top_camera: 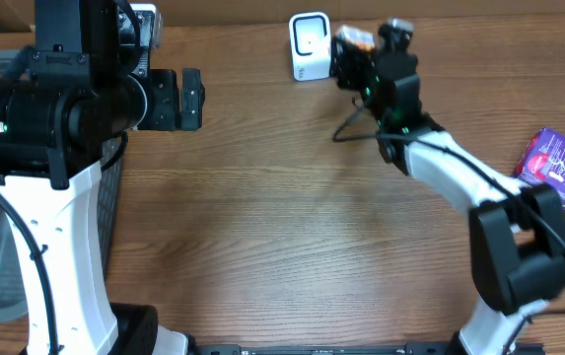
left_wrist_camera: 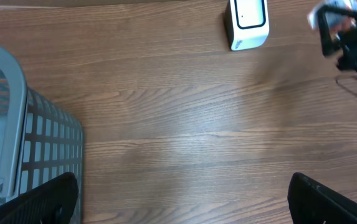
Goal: Scan the item barcode
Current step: 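Lift the orange box and carry it toward the scanner, then hold the orange box's barcode in front of the scanner, then carry the orange box to the right table edge and drop it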
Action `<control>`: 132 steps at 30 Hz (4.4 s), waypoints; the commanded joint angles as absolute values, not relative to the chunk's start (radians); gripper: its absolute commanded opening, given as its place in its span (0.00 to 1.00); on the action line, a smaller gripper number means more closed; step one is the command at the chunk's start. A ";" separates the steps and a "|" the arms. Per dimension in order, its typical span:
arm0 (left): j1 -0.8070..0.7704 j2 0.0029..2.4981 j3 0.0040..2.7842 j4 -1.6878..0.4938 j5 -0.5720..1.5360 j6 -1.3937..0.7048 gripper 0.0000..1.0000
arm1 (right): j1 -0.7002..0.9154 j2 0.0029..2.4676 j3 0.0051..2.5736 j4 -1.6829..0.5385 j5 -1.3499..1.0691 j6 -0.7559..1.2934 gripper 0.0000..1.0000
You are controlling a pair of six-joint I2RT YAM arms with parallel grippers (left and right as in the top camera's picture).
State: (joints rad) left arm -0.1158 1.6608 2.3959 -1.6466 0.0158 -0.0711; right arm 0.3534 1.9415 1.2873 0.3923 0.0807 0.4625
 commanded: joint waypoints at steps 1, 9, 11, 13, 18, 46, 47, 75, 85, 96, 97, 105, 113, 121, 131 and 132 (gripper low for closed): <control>-0.112 1.665 2.409 -1.645 0.025 -0.052 1.00 | 0.350 2.046 1.426 0.394 0.131 0.289 0.66; -0.112 1.665 2.409 -1.646 0.025 -0.052 1.00 | 0.367 2.305 1.735 0.371 0.161 0.130 0.68; -0.112 1.665 2.409 -1.645 0.025 -0.052 1.00 | 0.377 2.356 1.785 0.370 0.161 0.096 0.68; -0.112 1.665 2.409 -1.645 0.026 -0.052 1.00 | 0.393 2.407 1.831 0.373 0.165 0.059 0.68; -0.112 1.665 2.409 -1.645 0.025 -0.052 1.00 | 0.428 2.489 1.876 0.410 0.185 -0.009 0.70; -0.112 1.665 2.409 -1.645 0.026 -0.052 1.00 | 0.429 2.544 1.881 0.447 0.255 -0.159 0.79; -0.112 1.665 2.409 -1.645 0.026 -0.052 1.00 | 0.429 2.543 1.881 0.448 0.260 -0.160 0.79; -0.112 1.665 2.409 -1.645 0.026 -0.052 1.00 | 0.411 2.403 1.881 0.326 0.280 -0.244 0.72; -0.112 1.665 2.409 -1.645 0.026 -0.052 1.00 | 0.411 2.381 1.881 0.307 0.279 -0.258 0.72; -0.112 1.665 2.409 -1.645 0.026 -0.052 1.00 | 0.412 2.269 1.880 0.118 0.385 -0.255 0.72; -0.112 1.665 2.409 -1.645 0.026 -0.052 1.00 | 0.410 2.245 1.880 0.067 0.424 -0.255 0.70; -0.112 1.665 2.409 -1.645 0.026 -0.052 1.00 | 0.362 2.082 1.880 -0.458 0.864 -0.212 0.62; -0.112 1.665 2.409 -1.645 0.026 -0.052 1.00 | 0.064 2.081 1.851 -1.019 0.854 0.305 0.68; -0.112 1.665 2.409 -1.645 0.026 -0.052 1.00 | -0.303 2.081 1.851 -1.214 0.438 0.417 1.00; -0.112 1.665 2.409 -1.488 0.020 -0.052 1.00 | -0.404 1.812 2.107 -1.195 0.371 0.442 1.00; -0.112 1.665 2.409 -1.454 0.015 -0.051 1.00 | -0.396 1.772 2.171 -1.171 0.342 0.442 1.00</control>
State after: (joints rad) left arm -0.1158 1.6608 2.3959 -1.5055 0.0154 -0.0711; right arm -0.4225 1.9999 1.9617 -1.2186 0.4023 0.4221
